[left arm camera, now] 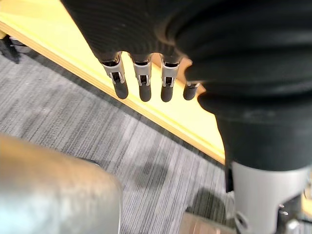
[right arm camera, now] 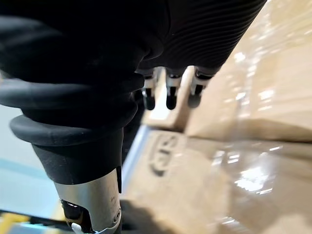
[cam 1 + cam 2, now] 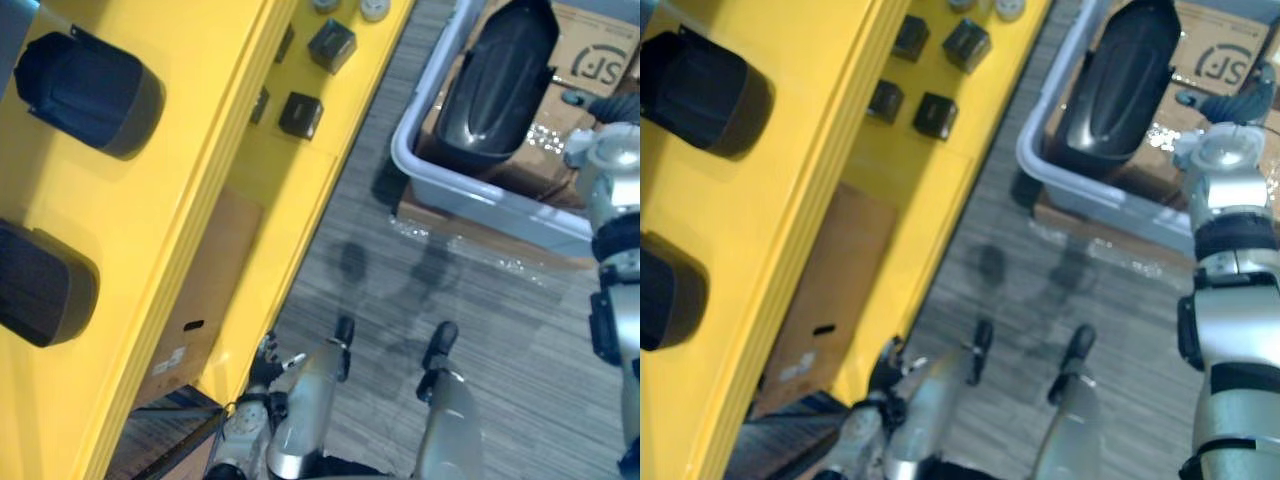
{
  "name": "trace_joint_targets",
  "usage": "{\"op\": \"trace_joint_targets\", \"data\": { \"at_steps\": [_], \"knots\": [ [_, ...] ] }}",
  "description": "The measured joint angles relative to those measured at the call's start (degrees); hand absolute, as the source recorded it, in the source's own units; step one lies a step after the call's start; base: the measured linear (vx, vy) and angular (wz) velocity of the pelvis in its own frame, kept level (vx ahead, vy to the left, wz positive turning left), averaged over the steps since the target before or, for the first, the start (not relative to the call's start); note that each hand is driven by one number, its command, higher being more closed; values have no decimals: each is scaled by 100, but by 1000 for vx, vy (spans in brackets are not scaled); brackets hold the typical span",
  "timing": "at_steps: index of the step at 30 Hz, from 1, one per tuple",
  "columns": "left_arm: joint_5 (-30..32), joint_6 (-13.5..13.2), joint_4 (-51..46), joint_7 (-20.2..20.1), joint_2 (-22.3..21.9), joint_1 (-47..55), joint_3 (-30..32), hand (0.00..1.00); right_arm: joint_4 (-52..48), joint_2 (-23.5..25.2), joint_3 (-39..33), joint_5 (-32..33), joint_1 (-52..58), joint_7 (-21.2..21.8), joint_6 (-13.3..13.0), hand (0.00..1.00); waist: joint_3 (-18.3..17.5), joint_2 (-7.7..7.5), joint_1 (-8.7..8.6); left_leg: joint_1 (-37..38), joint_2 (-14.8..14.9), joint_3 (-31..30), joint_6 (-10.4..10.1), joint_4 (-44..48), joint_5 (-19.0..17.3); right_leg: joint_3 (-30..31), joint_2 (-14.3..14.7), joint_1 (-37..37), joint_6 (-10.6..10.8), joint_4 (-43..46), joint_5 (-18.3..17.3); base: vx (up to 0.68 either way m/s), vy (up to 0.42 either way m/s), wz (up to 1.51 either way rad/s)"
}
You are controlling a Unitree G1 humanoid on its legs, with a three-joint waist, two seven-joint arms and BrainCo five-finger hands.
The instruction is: Walk over and take plastic housings, then place them on the shelf
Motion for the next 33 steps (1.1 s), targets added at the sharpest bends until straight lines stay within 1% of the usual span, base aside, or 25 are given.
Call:
{"op": "trace_joint_targets", "data": {
  "at_steps": [2,4,6,8,9,10,11,13,15,17,18,20,26,29,32,33],
  "knots": [
    [-119,-43,95,0,-9,0,-136,0,75,-158,124,-119,0,62,79,0,-89,125,98,-36,-42,-29,-7,-92,58,-32,-49,-87,-18,16,-53,-6,3,10],
    [-151,-45,137,-2,-31,7,-211,0,102,-251,240,-183,0,159,153,0,-156,219,130,-100,-55,-101,-26,-138,97,-110,-67,-133,-24,17,-61,6,-3,16],
    [-158,-81,133,-8,-45,7,-214,0,108,-283,349,-324,0,254,190,0,-163,229,178,-144,-38,-111,-49,-153,111,-118,-58,-207,-44,57,-84,5,-7,5],
    [-158,-106,138,-10,-60,7,-219,0,108,-358,471,-382,-11,246,180,0,-178,249,229,-177,-32,-119,-50,-152,112,-124,-59,-251,-55,102,-107,17,-4,1],
    [-158,-117,145,-9,-83,7,-233,0,108,-466,510,-384,-18,210,104,0,-202,282,292,-199,-33,-127,-49,-146,111,-133,-58,-261,-55,91,-107,0,0,0],
    [-158,-120,145,-8,-84,7,-239,0,108,-480,513,-384,-18,206,93,0,-204,284,301,-201,-33,-128,-49,-146,111,-134,-58,-261,-55,89,-108,0,0,0],
    [-157,-152,144,-5,-77,7,-279,0,108,-497,547,-384,-21,87,15,0,-210,293,327,-212,-34,-133,-50,-140,111,-141,-59,-262,-54,79,-114,9,16,3],
    [-197,-165,140,-1,-65,5,-365,0,95,-500,613,-385,-72,-382,-100,0,-237,329,358,-277,-37,-176,-50,-113,110,-207,-67,-282,-98,71,-154,10,24,9],
    [-304,-169,139,-2,-62,5,-401,0,95,-501,611,-390,-149,-668,-105,0,-245,341,394,-309,-40,-217,-52,-110,109,-257,-68,-313,-106,65,-163,-5,14,9],
    [-325,-229,134,3,-75,5,-408,0,92,-503,608,-511,-214,-1071,-106,0,-246,342,460,-309,-25,-264,-55,-113,107,-307,-56,-296,-123,70,-192,7,-2,8],
    [-325,-248,135,4,-75,5,-413,0,92,-503,608,-520,-236,-1139,-106,0,-246,342,470,-309,-23,-265,-55,-114,107,-310,-55,-296,-125,71,-195,23,-2,3],
    [-331,-293,138,5,-73,9,-431,0,91,-510,603,-604,-355,-1494,-77,0,-246,342,487,-309,-23,-266,-58,-111,105,-311,-55,-295,-99,76,-186,17,4,-1],
    [-329,-373,151,4,-71,27,-433,0,110,-682,593,-599,-481,-2061,263,0,-246,341,470,-288,3,-287,-81,-34,84,-309,-18,-235,-84,76,-178,14,3,-3],
    [-328,-382,151,0,-65,50,-433,0,114,-734,593,-599,-678,-2243,324,0,-246,341,444,-232,44,-284,-99,-9,38,-288,25,-221,-85,78,-179,-17,8,-11],
    [-330,-391,150,-3,-66,95,-436,0,115,-839,587,-601,-800,-2405,279,0,-246,341,421,-86,66,-281,-100,-52,37,-287,42,-112,-132,72,-216,-12,-3,-3],
    [-332,-395,145,-2,-62,117,-436,0,109,-854,580,-606,-849,-2391,157,0,-246,342,402,-59,69,-282,-101,-58,37,-291,43,-86,-157,72,-241,-14,3,-3]
  ]
}}
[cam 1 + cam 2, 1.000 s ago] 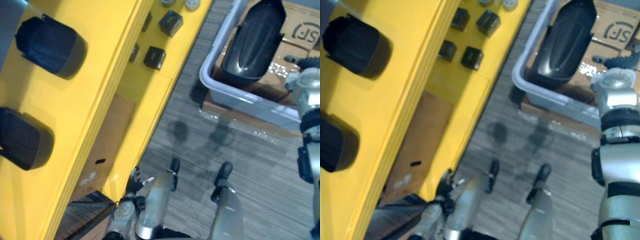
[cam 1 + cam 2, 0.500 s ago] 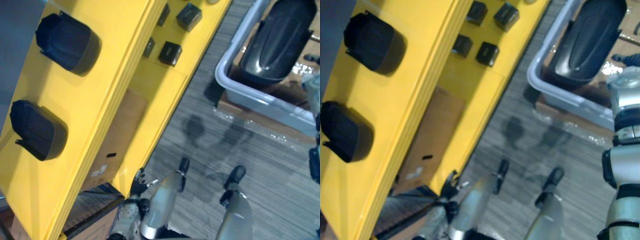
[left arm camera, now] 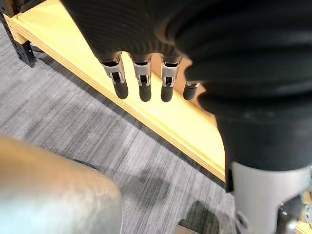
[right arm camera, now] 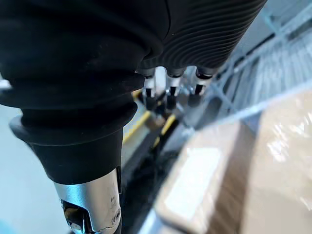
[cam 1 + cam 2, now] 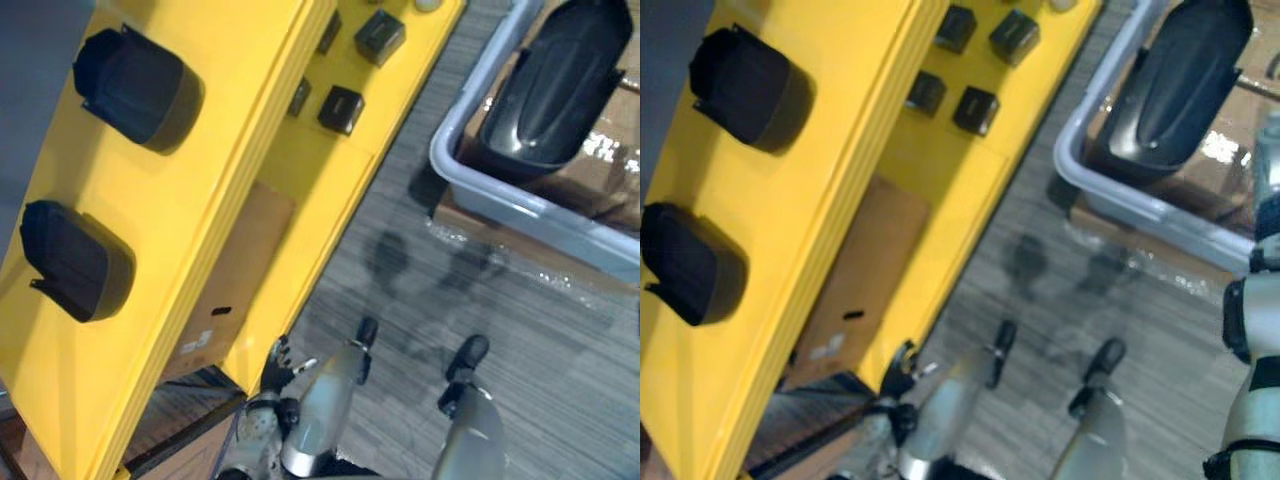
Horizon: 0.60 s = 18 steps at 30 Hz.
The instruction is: Walk over and take plastic housings, then place them on the shelf
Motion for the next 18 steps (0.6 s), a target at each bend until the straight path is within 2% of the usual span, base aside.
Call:
{"op": "trace_joint_targets", "data": {
  "at_steps": [5,7,11,14,18],
  "knots": [
    [-24,25,0,-50,7,11,-8,0,-83,3,1,1,-46,362,-506,0,-3,4,-24,73,0,3,-2,-86,2,-30,-13,35,18,-15,-19,-6,2,-1],
    [-38,34,0,-78,9,11,-7,0,-127,26,4,-1,-46,727,-716,0,-3,4,-25,71,1,-5,-2,-93,2,-54,-16,40,16,-24,-23,11,6,2],
    [-38,35,-7,-174,13,6,-5,0,-234,73,29,-4,-41,1323,-946,0,-3,5,-6,65,3,-58,-3,-112,3,-128,-23,51,0,-18,-42,35,10,6],
    [-38,33,-9,-206,3,-15,-6,0,-233,168,118,-4,-28,1670,-965,0,-3,5,51,65,7,-89,-3,-114,2,-150,-16,46,24,-3,-34,45,0,0],
    [-37,32,-6,-208,-3,-26,-8,0,-225,258,365,-4,14,1898,-959,0,-4,6,82,60,-5,-114,-2,-113,2,-157,-19,56,40,33,-17,62,14,-5]
  ]
}}
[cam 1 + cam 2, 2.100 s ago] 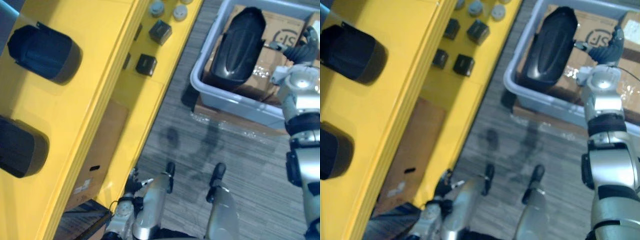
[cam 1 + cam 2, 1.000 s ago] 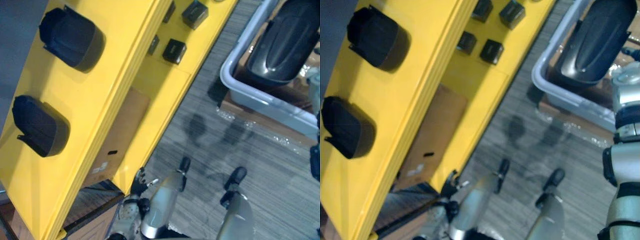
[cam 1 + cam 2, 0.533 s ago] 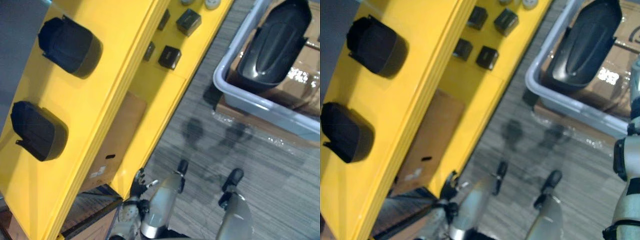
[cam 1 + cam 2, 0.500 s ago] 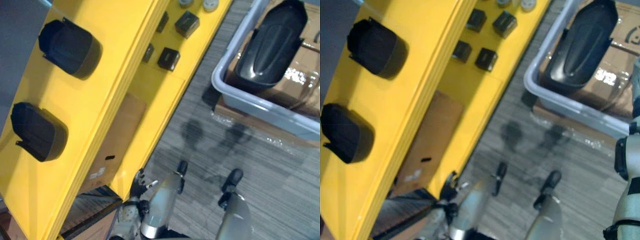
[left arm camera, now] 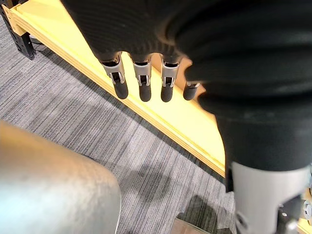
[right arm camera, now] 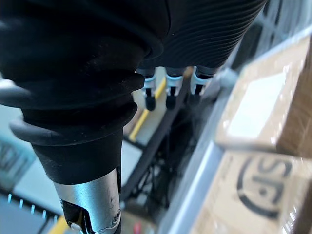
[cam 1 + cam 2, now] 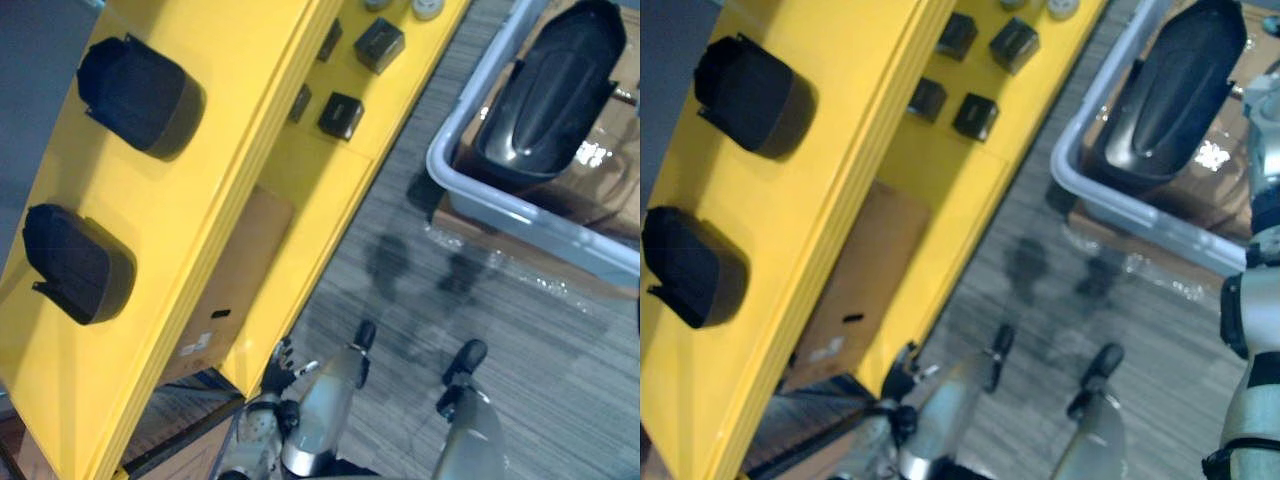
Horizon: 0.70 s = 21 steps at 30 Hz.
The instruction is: Walk over and take plastic housings, then place them on the shelf
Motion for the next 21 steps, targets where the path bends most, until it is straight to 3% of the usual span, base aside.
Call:
{"op": "trace_joint_targets", "data": {
  "at_steps": [5,8,12,20,21],
  "knots": [
    [-2,-5,11,-6,-16,-38,-5,0,13,0,66,3,181,105,201,0,-1,1,100,-24,-11,-13,0,5,-1,-2,-5,-13,2,-11,0,8,31,0],
    [-4,-7,38,-30,-27,-76,-13,0,85,70,158,3,285,154,541,0,-5,7,147,-48,-10,-30,-24,14,-17,-19,-6,-31,4,-15,-3,-8,12,2],
    [-16,-7,108,-29,-41,-155,-105,0,183,110,198,4,493,568,1050,0,-46,62,246,-174,-16,-37,-36,55,-26,-38,-24,-147,4,12,-4,-23,32,2],
    [-231,-10,177,-40,-40,-197,-160,0,157,19,558,-269,487,1095,1261,0,-62,83,276,-294,-9,-43,-58,170,-51,-26,-37,-292,-25,177,-76,-9,6,1],
    [-236,-7,178,-40,-40,-204,-160,0,138,-1,562,-285,482,1100,1280,100,-62,83,283,-312,-7,-44,-60,169,-52,-26,-37,-315,-28,189,-80,-50,17,2]
  ]
}}
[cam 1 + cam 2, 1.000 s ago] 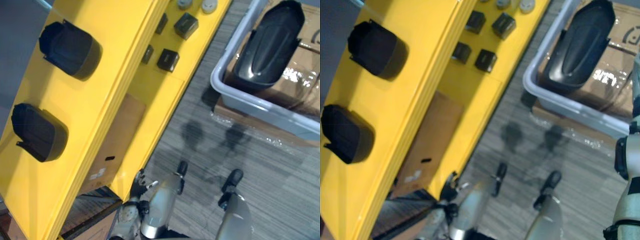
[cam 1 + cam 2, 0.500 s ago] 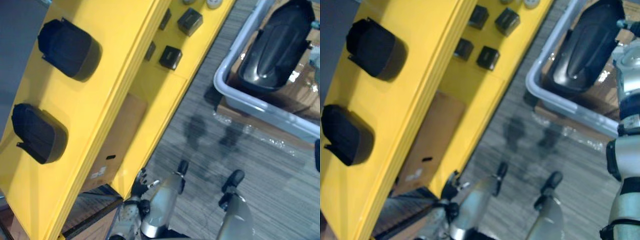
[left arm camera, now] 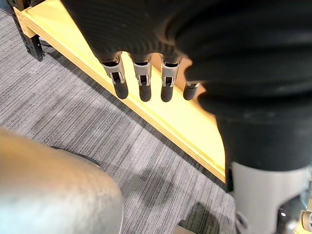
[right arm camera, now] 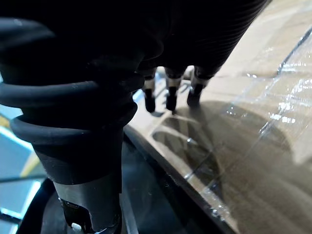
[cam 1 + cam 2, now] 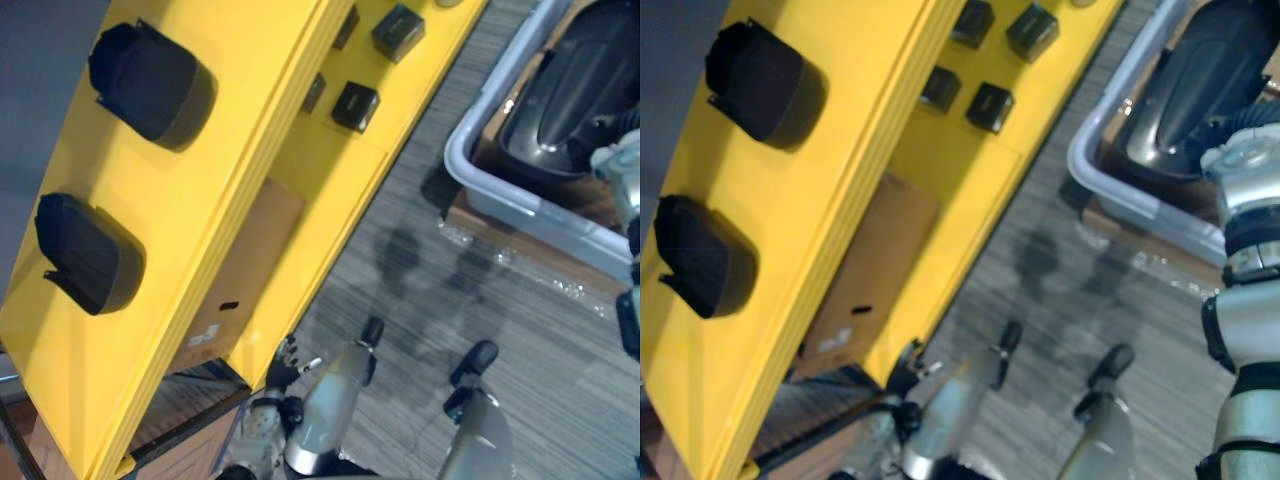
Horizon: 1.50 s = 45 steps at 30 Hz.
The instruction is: Walk over and take plastic housings, then place them on the shelf
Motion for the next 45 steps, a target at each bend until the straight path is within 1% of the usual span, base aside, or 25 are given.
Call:
{"op": "trace_joint_targets", "data": {
  "at_steps": [4,9,11,13,19,22,25,28,30,31,33,34,36,37,38,40,41,43,45],
  "knots": [
    [-151,10,0,2,0,-1,-3,0,-109,-51,4,-132,2,19,63,100,-1,1,8,-86,12,1,-2,61,-1,-8,3,-74,-14,33,-12,-18,4,0],
    [-177,9,-2,31,-8,-2,-4,0,-165,-163,5,-551,1,119,294,100,-1,1,44,-89,18,3,-4,59,-1,-7,0,-90,-18,56,-20,0,0,0],
    [-178,4,-4,68,-13,-3,-4,0,-185,-171,14,-815,0,125,446,100,-2,2,61,-89,23,3,-4,59,-1,-11,0,-94,-22,66,-30,0,0,0],
    [-187,-7,-13,84,-28,-15,-8,0,-182,-162,117,-1189,1,123,691,100,-2,3,133,-89,28,2,-5,56,-1,-18,-2,-101,-28,86,-43,0,0,0],
    [-226,-27,-28,81,-30,-19,-20,0,-146,-143,235,-1727,-39,122,1212,100,-2,3,160,-86,2,-14,-6,37,1,-130,-99,-104,-9,213,-139,-3,14,9],
    [-226,-25,-55,69,-28,-6,-23,0,-137,-143,275,-1864,-52,113,1353,100,-2,3,162,-80,-5,-9,-7,6,3,-150,-128,-121,-15,251,-158,-1,4,1],
    [-227,-32,-96,68,-25,19,-23,0,-125,-143,346,-2022,-61,88,1381,100,-2,2,161,-78,-7,-6,-7,-6,4,-176,-148,-135,-16,288,-174,0,0,0],
    [-225,-35,-155,71,-24,33,-22,0,-94,-140,346,-2135,-62,-40,1381,100,-2,2,160,-77,-6,-8,-7,-18,4,-254,-173,-132,-19,298,-175,0,0,0],
    [-225,-84,-287,82,-18,117,-12,0,26,-140,345,-2184,-69,-242,1372,100,-2,2,158,-77,-6,-5,-7,-21,4,-260,-176,-130,-19,298,-173,0,0,0],
    [-225,-101,-301,82,-18,128,-12,0,43,-140,345,-2184,-69,-274,1367,100,-2,2,157,-77,-6,-5,-7,-21,4,-261,-176,-130,-20,299,-173,0,0,0],
    [-219,-242,-339,100,-20,140,-13,0,94,-142,344,-2178,-69,-574,1305,100,-2,2,132,-78,-5,-3,-7,-25,4,-263,-176,-131,-21,301,-171,0,0,0],
    [-219,-272,-379,105,-20,140,-13,0,101,-144,344,-2176,-69,-659,1266,100,-2,1,124,-78,-5,-2,-7,-25,4,-263,-176,-131,-21,303,-171,0,0,0],
    [-216,-371,-677,160,-35,144,-69,0,112,-163,340,-2172,-71,-981,1063,100,4,-6,79,-78,-5,1,-7,-24,4,-263,-174,-128,-18,303,-166,0,0,0],
    [-190,-456,-907,245,-39,147,-79,0,109,-163,335,-2170,-91,-1150,901,100,7,-10,26,-78,-4,-1,-7,-23,4,-267,-170,-116,-15,303,-156,0,0,0],
    [-170,-491,-1035,287,-35,148,-73,0,107,-163,333,-2170,-112,-1215,822,100,7,-10,-5,-78,-4,0,-7,-19,4,-268,-167,-109,-12,303,-147,0,0,0],
    [-139,-664,-1569,504,-32,140,-65,0,90,-215,188,-2168,-174,-1493,494,100,9,-13,-75,-78,-3,21,-6,14,3,-266,-158,-92,-4,286,-105,8,25,-5],
    [-118,-695,-1699,552,-30,139,-64,0,90,-239,152,-2168,-184,-1552,422,100,10,-14,-93,-78,-3,22,-6,27,3,-266,-155,-83,1,280,-96,-2,32,-5],
    [-101,-720,-2114,707,-23,135,-64,0,91,-249,-34,-2168,-243,-1731,247,100,12,-17,-196,-67,3,26,-5,78,2,-291,-134,2,-2,194,-19,-7,48,-3],
    [-78,-734,-2427,768,-14,126,-64,0,92,-266,-179,-2171,-270,-1880,116,100,16,-23,-283,-26,5,29,-3,78,1,-292,-115,89,9,96,37,-16,60,-3]
  ]
}}
